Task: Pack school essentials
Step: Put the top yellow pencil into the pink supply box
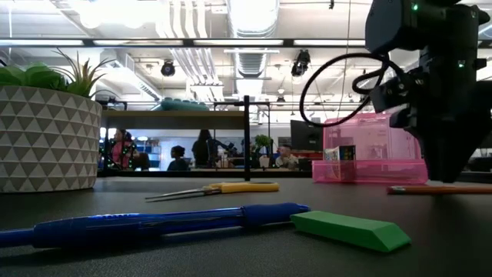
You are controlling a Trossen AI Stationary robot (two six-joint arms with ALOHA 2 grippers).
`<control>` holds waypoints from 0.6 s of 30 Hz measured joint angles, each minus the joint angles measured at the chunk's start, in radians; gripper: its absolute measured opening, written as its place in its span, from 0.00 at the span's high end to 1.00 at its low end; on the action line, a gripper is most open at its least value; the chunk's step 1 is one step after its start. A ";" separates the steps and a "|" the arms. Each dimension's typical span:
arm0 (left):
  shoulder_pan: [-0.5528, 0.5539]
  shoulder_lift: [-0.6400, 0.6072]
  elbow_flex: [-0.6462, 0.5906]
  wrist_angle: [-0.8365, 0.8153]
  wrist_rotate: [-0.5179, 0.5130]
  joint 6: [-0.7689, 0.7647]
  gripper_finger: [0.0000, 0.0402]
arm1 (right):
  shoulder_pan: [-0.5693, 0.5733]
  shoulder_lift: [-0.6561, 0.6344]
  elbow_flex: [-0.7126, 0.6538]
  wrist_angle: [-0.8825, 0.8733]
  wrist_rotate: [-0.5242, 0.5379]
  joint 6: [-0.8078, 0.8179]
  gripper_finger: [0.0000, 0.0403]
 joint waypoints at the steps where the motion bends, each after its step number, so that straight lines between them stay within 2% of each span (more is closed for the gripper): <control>1: 0.000 0.000 -0.001 0.002 0.000 0.000 0.05 | 0.000 -0.008 0.000 0.002 0.000 0.001 0.76; 6: 0.000 0.000 -0.005 0.009 -0.001 -0.001 0.05 | 0.000 -0.023 0.000 0.015 -0.001 0.001 0.75; 14: 0.000 0.000 -0.005 0.009 -0.004 0.000 0.05 | 0.000 0.031 -0.011 0.018 -0.006 -0.008 0.77; 18: 0.000 0.000 -0.005 0.009 -0.008 0.000 0.05 | 0.000 0.042 -0.015 0.018 0.031 -0.007 0.78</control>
